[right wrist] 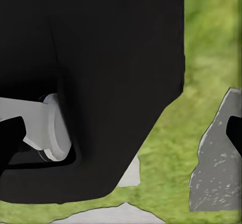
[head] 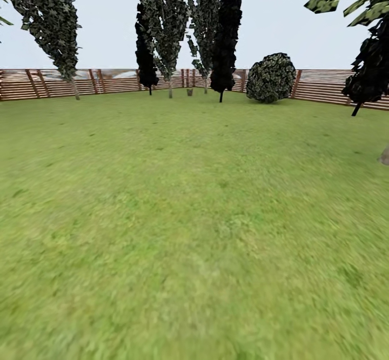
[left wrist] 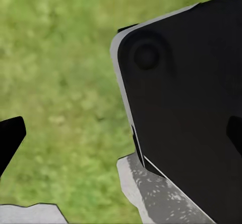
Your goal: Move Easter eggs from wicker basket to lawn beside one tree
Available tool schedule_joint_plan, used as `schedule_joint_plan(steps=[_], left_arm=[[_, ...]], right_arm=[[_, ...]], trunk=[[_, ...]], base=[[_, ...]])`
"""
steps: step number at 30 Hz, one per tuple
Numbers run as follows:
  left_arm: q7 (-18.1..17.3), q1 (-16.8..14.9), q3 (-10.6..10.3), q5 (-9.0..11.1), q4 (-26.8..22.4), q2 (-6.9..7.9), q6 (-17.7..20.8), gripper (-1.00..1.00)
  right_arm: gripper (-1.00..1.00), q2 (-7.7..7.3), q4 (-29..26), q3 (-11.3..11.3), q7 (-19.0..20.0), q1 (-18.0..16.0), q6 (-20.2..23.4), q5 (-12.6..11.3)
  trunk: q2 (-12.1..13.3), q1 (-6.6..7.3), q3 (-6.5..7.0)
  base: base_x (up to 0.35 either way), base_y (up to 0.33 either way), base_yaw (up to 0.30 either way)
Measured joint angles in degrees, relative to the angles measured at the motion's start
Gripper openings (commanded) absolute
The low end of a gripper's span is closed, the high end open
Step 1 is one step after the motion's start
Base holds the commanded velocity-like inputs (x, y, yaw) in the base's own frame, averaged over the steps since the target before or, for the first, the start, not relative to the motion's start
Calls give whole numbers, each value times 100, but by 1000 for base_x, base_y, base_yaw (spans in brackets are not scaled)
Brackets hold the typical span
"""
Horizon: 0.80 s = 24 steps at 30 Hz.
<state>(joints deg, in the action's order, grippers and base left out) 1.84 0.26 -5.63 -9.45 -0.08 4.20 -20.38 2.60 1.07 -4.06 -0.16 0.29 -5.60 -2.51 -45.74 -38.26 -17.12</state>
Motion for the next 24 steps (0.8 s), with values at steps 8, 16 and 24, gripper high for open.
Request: schedule_joint_plan(steps=[8, 16, 24], left_arm=[[-1, 0, 0, 1, 0, 0, 0, 100], [-1, 0, 0, 4, 0, 0, 1, 100], [-1, 0, 0, 0, 0, 0, 0, 100]], right_arm=[[100, -3, -4, -16, 0, 0, 0, -9], [100, -5, -4, -33, 0, 0, 0, -15], [100, -26, -4, -36, -2, 0, 0, -11]], trunk=[[0, 0, 0], [0, 0, 0], [0, 0, 0]], base=[[306, -78, 20], [306, -78, 2], [306, -64, 0]])
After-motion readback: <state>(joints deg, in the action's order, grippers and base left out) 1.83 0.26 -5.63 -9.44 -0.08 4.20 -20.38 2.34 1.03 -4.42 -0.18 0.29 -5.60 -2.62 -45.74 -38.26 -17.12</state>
